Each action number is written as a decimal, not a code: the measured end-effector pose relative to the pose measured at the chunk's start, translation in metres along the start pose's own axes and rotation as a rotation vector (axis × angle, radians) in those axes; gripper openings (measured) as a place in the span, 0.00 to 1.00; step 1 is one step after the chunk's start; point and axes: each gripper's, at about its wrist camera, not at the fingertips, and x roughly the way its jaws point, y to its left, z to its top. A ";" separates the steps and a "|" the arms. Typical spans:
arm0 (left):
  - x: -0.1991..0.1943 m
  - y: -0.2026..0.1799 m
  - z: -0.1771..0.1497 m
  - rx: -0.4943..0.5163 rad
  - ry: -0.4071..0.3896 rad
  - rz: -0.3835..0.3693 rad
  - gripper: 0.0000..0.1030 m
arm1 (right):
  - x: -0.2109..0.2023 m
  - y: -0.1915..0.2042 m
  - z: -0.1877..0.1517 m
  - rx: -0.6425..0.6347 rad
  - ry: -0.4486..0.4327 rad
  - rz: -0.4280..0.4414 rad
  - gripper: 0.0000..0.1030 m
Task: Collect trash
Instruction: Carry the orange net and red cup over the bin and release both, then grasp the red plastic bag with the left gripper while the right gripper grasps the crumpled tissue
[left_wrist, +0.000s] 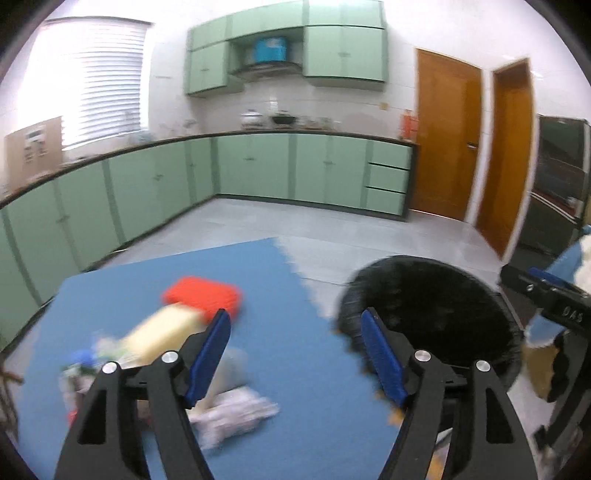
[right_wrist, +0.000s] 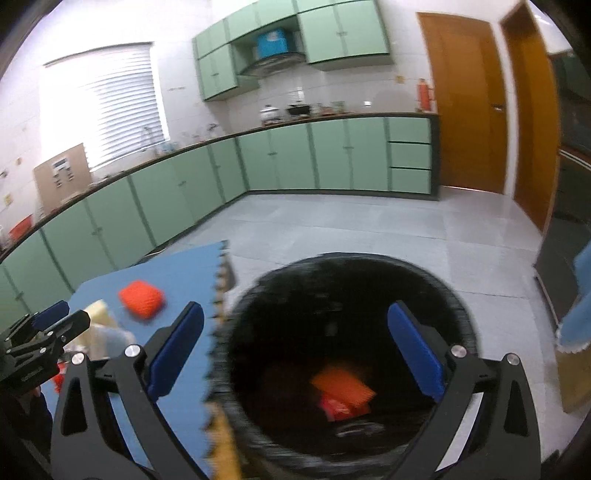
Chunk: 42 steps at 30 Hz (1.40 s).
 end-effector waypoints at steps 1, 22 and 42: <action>-0.006 0.013 -0.004 -0.011 -0.002 0.032 0.70 | 0.002 0.013 -0.002 -0.014 0.000 0.015 0.94; -0.035 0.158 -0.109 -0.158 0.110 0.365 0.70 | 0.068 0.216 -0.088 -0.275 0.191 0.261 0.94; -0.010 0.175 -0.124 -0.181 0.186 0.333 0.64 | 0.094 0.239 -0.103 -0.333 0.335 0.314 0.43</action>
